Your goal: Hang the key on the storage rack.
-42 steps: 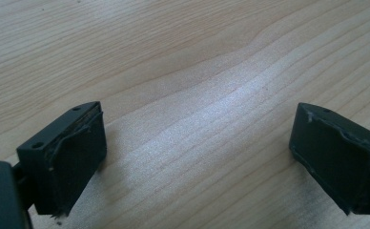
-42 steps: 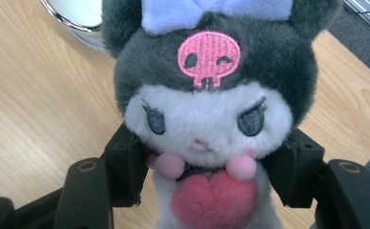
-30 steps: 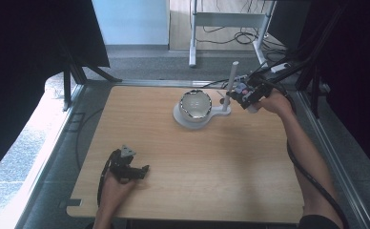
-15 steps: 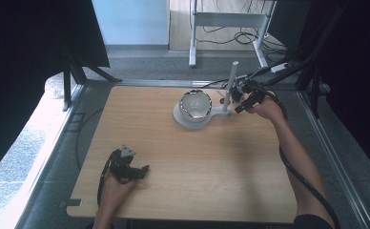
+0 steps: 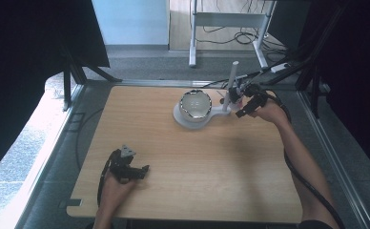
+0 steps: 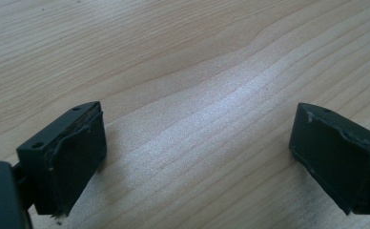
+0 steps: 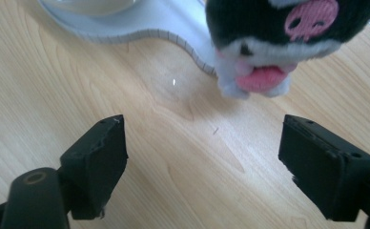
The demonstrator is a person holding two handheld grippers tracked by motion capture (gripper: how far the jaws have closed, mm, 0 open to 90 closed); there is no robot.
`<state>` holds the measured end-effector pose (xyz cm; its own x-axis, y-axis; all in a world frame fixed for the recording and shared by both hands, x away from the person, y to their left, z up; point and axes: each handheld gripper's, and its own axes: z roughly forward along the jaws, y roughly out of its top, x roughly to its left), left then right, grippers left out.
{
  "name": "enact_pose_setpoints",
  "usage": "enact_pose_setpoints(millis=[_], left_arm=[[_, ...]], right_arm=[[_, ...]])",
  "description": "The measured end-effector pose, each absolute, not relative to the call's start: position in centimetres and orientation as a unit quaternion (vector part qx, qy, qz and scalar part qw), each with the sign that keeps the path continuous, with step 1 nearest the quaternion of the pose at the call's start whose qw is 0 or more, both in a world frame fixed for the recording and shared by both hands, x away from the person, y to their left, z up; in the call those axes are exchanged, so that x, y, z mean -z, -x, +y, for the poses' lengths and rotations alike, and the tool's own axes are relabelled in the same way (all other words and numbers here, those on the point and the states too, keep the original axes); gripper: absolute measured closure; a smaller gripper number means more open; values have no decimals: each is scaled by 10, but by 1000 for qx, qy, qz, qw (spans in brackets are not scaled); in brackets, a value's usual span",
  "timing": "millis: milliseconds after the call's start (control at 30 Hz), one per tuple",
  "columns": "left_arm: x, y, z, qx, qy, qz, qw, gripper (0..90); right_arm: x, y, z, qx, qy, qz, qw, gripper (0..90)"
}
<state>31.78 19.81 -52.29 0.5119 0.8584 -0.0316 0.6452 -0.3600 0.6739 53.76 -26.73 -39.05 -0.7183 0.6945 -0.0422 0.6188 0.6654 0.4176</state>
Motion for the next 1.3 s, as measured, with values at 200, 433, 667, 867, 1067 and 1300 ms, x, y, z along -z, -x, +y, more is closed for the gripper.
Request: enact_pose_setpoints(millis=[200,433,667,867,1067,1300], left_arm=[[523,-318,198,-166,-808,465,322,51],[523,-318,198,-166,-808,465,322,51],[523,-318,198,-166,-808,465,322,51],[523,-318,198,-166,-808,465,322,51],[523,-318,198,-166,-808,465,322,51],[523,-318,198,-166,-808,466,321,51]], right_arm=[[391,-529,-267,-186,-352,911,104,137],[392,-519,-269,-179,-345,915,106,135],[389,-507,-271,-188,-341,915,107,134],[386,-495,-271,-193,-332,917,112,135],[384,-483,-272,-203,-321,917,117,135],[381,-469,-275,-209,-318,918,114,136]])
